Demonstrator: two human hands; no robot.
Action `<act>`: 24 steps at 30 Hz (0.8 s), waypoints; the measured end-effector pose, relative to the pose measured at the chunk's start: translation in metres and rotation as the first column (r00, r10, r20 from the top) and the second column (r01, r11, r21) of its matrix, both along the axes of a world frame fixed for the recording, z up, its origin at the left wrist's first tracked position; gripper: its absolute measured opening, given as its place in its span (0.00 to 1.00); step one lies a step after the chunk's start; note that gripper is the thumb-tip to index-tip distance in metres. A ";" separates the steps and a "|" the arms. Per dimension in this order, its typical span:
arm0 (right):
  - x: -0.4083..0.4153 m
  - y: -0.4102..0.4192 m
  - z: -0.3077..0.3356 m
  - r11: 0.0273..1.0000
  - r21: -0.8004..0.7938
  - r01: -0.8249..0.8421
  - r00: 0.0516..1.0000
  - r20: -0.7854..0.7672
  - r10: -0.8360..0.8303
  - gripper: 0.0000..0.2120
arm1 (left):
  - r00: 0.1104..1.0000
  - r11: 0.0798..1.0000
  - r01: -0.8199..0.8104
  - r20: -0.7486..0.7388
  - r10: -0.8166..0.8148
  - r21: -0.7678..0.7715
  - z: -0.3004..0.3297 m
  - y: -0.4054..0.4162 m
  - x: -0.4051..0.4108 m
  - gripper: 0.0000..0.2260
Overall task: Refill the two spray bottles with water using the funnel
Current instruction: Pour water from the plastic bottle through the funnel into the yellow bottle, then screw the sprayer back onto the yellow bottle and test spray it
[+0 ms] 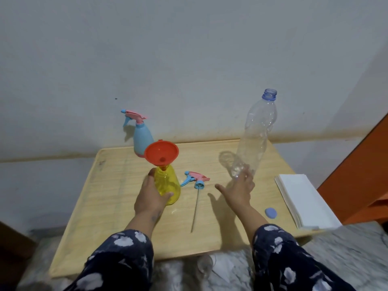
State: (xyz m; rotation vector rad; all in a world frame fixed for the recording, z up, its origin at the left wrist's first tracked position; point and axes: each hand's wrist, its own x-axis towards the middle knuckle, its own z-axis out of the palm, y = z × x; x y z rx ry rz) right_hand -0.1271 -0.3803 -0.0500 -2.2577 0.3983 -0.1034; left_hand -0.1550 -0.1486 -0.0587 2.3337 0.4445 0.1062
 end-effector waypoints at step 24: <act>0.000 0.135 0.076 0.846 0.289 -0.448 0.886 0.273 0.376 0.48 | 0.999 0.996 0.047 -0.009 -0.048 -0.077 -0.011 0.012 0.003 0.42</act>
